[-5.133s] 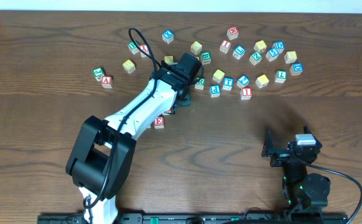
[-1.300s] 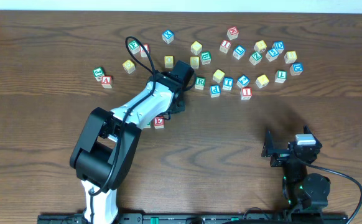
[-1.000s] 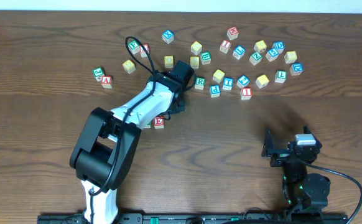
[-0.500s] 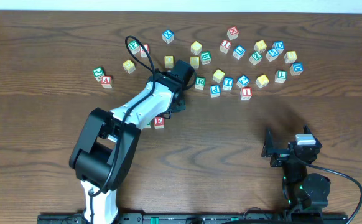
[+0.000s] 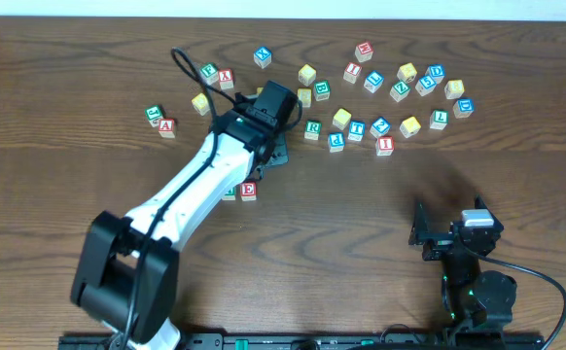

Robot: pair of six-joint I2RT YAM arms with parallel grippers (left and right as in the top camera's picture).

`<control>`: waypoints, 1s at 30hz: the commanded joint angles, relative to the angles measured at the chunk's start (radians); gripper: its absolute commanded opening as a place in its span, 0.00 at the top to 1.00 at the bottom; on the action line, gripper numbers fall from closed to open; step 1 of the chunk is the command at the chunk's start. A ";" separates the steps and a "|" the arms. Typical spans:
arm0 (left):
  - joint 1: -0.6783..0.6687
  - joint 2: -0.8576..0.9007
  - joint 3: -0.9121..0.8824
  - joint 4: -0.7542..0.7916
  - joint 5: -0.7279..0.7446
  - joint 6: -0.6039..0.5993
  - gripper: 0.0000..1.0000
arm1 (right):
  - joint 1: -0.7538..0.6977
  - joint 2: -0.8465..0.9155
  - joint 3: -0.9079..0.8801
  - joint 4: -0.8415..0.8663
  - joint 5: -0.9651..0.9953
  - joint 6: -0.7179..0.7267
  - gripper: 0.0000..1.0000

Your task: Spell out NEURIPS

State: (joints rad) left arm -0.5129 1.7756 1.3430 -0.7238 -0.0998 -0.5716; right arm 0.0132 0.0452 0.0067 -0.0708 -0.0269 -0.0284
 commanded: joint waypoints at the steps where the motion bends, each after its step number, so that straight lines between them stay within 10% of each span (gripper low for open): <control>1: -0.019 -0.047 -0.003 -0.047 0.045 0.010 0.75 | -0.006 -0.003 -0.001 -0.004 -0.002 0.017 0.01; 30: -0.232 -0.063 -0.194 0.109 -0.100 -0.025 0.75 | -0.006 -0.003 -0.001 -0.004 -0.002 0.017 0.01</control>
State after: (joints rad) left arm -0.7471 1.7241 1.1694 -0.6289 -0.1722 -0.5800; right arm 0.0132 0.0452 0.0067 -0.0704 -0.0269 -0.0284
